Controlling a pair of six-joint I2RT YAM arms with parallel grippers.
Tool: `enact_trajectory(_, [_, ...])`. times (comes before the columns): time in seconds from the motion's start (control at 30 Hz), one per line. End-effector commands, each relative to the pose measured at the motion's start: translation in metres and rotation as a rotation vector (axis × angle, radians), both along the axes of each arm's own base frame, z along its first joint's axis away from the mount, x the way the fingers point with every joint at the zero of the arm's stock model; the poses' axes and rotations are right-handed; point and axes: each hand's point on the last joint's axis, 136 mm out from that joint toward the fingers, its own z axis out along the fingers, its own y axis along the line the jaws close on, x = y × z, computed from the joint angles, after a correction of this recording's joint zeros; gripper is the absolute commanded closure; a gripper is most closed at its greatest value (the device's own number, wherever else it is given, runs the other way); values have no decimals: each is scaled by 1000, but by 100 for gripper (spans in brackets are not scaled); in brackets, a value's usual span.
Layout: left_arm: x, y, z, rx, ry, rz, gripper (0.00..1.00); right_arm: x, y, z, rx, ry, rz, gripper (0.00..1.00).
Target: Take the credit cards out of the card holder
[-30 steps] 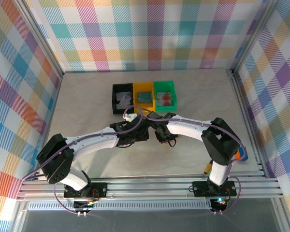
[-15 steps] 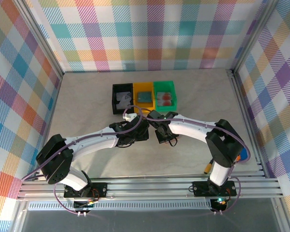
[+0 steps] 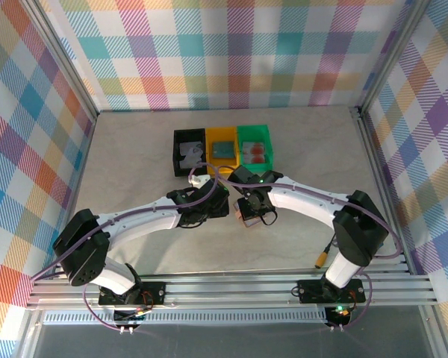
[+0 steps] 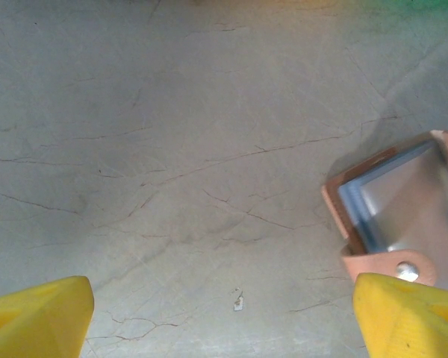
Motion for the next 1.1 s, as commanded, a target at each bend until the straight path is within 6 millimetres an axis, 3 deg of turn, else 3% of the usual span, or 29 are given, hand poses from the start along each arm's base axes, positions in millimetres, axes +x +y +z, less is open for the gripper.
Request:
enact_trajectory(0.0, [-3, 10, 4, 20, -14, 6, 10, -4, 14, 25, 133, 18, -19, 100])
enact_trajectory(0.2, [-4, 10, 2, 19, -12, -1, 10, -2, 3, 27, 248, 89, -118, 100])
enact_trajectory(0.47, [-5, 7, 2, 12, -10, -19, 11, -2, -18, 2, 282, 185, -223, 100])
enact_trajectory(0.83, [-6, -5, -2, -32, 14, -46, 11, -3, -68, -42, 206, 256, -374, 100])
enact_trajectory(1.07, [-6, -14, -1, -62, 22, -63, 11, -2, -72, -51, 217, 268, -384, 100])
